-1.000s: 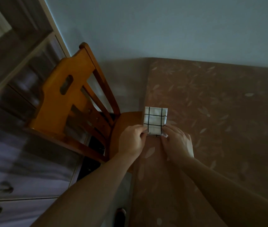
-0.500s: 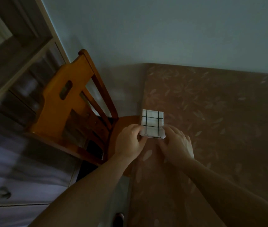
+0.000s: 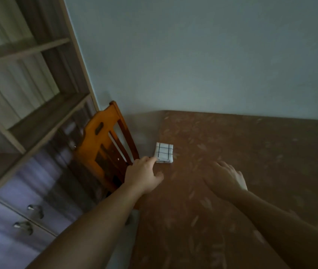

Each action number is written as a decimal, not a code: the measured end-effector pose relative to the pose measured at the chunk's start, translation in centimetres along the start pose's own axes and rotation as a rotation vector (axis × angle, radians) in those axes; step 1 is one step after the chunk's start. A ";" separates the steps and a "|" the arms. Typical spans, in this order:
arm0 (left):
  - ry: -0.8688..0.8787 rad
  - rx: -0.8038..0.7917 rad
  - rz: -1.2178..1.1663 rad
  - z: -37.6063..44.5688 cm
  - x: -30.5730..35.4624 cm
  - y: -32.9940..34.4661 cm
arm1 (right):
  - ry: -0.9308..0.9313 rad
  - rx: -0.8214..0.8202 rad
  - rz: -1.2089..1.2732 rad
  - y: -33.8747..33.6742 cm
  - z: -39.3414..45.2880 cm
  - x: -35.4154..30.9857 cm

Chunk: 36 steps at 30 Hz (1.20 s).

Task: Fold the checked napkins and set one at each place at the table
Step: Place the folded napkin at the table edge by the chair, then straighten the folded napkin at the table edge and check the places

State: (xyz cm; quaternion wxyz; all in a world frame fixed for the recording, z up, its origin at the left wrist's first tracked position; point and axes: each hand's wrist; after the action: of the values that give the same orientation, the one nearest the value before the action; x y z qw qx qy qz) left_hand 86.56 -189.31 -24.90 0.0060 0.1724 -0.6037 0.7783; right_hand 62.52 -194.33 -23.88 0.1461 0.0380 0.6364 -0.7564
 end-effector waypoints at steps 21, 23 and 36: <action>0.224 0.026 -0.133 -27.0 28.3 -4.1 | 0.293 0.082 -0.103 -19.3 -31.8 31.4; 0.212 0.030 -0.172 -29.2 32.3 -2.9 | 0.302 0.056 -0.090 -19.9 -33.2 35.3; 0.190 -0.171 -0.218 -30.2 45.3 8.8 | 0.408 -0.040 -0.001 -16.6 -31.2 45.9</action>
State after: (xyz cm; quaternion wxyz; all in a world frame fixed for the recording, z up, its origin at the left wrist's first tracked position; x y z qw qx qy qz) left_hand 34.17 -172.28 -27.01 0.1622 0.1615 -0.6420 0.7318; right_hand 10.20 -169.41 -25.15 0.0147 0.1872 0.6679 -0.7202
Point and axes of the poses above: each hand's wrist, its own z-axis towards the middle knuckle, its own y-axis out of the palm, x = y × z, and after that the axes turned 14 degrees about x, right-handed
